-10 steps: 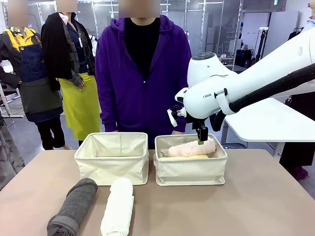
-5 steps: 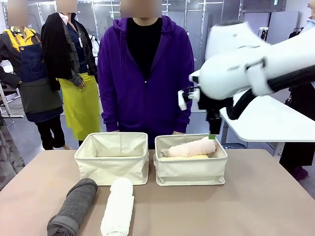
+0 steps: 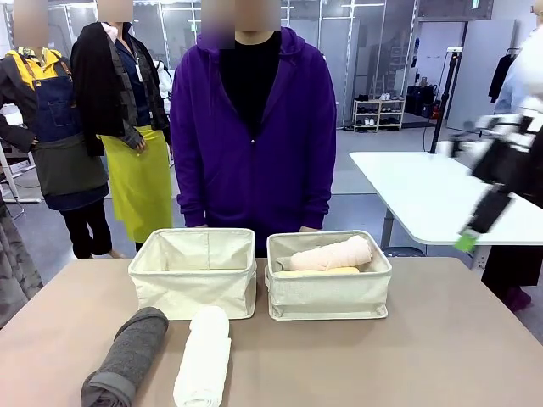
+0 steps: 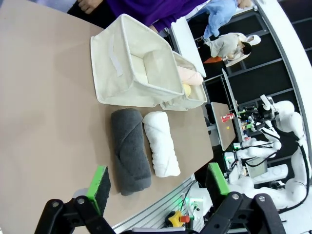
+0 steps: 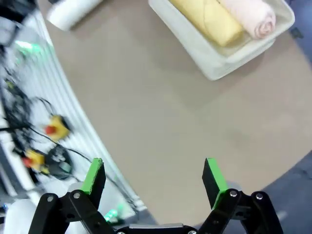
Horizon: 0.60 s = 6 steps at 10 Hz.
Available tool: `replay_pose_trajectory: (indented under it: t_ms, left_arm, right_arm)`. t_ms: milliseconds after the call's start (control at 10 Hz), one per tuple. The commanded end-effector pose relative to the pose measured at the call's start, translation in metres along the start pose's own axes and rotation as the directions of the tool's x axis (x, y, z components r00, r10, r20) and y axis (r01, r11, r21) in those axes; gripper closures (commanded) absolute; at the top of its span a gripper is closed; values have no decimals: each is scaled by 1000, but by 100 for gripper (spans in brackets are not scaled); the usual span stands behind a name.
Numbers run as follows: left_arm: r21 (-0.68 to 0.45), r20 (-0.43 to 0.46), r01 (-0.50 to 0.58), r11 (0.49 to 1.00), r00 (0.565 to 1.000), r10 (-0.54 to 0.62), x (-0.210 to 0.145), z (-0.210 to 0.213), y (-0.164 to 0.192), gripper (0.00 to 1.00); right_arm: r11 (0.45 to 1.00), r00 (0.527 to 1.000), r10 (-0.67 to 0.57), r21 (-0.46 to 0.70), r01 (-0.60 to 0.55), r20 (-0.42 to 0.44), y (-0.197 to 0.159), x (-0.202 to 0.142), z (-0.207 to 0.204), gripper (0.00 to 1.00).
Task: Divide the towels into two baskets.
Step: Pick up one hotel-folded towel from the bottom of the table and place it in the Fabric basket indicated by the person.
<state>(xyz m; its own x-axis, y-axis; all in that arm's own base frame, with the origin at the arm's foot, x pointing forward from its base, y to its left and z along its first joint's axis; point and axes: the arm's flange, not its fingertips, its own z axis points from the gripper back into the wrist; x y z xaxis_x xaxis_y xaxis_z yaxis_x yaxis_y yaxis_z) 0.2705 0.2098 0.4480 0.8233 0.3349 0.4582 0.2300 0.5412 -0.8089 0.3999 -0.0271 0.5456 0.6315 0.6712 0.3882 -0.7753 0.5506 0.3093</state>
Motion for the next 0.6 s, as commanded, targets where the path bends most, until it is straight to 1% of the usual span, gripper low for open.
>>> replay_pose_trajectory:
  t_ms: [0,100,200,300,400,500]
  left_arm:
    - [-27,17,21,999,1000,-21,1,3,2,0]
    - [-27,17,21,999,1000,-21,1,3,2,0]
    - [-27,17,21,999,1000,-21,1,3,2,0]
    - [-27,17,21,999,1000,-21,1,3,2,0]
    - [-27,17,21,999,1000,-21,1,3,2,0]
    - [-27,17,21,999,1000,-21,1,3,2,0]
  right_arm:
    - [958,943,-239,213,191,229,-43,-73,17,0]
    - [932,898,-308,287,220,315,-58,-118,24,0]
    - [927,835,-331,319,199,439,-66,-169,27,0]
    - [910,776,-370,367,191,512,-69,-205,19,0]
    - [878,730,-440,421,227,524,-72,-233,2,0]
    - [848,708,-482,480,227,517,-75,-251,-19,0]
